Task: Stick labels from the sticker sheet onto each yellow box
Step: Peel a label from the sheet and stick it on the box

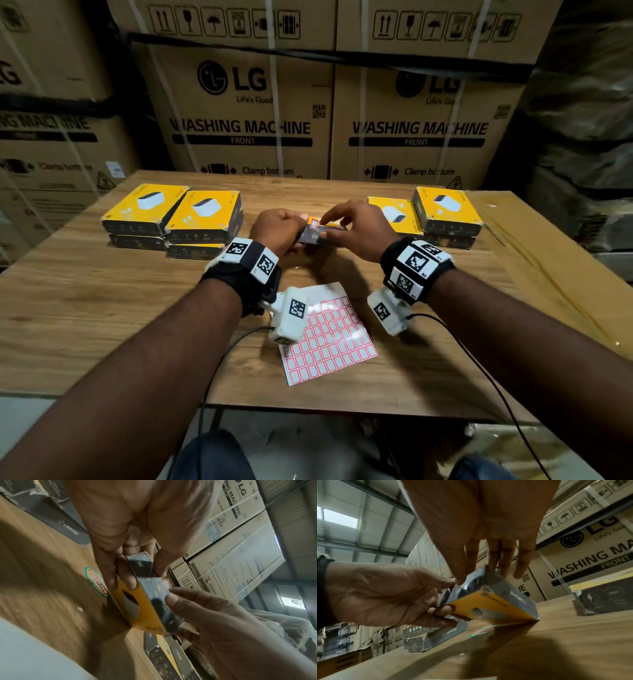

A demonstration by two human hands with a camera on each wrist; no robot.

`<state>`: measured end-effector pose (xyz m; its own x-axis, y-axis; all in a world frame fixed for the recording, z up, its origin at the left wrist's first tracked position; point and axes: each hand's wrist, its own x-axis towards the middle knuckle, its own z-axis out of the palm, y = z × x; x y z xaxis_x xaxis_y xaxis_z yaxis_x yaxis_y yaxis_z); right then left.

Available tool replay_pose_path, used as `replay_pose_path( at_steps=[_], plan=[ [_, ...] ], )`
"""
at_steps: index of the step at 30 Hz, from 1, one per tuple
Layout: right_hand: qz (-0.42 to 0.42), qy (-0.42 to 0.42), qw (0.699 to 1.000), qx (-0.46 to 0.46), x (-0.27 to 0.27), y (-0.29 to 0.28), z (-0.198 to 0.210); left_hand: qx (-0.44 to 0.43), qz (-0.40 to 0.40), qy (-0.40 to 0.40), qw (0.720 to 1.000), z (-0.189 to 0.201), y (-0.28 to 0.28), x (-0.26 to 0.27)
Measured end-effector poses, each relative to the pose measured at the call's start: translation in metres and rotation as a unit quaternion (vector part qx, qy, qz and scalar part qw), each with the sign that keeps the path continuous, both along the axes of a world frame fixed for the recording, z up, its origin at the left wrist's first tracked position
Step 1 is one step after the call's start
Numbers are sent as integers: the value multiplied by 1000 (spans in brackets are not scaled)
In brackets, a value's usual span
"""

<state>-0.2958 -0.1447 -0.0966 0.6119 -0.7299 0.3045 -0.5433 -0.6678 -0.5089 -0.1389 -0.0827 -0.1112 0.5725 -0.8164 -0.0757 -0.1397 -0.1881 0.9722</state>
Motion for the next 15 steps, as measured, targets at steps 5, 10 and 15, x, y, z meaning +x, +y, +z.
replay_pose_path(
  at_steps=[5, 10, 15],
  plan=[
    [12, -28, 1000, -8, 7, 1, 1, -7, 3, -49, 999, 2, 3, -5],
    [17, -16, 999, -33, 8, 0, 2, -9, -8, -52, 999, 5, 6, -4],
    [16, 43, 998, -51, 8, -1, 14, -15, -26, -60, 998, 3, 8, -4]
  ],
)
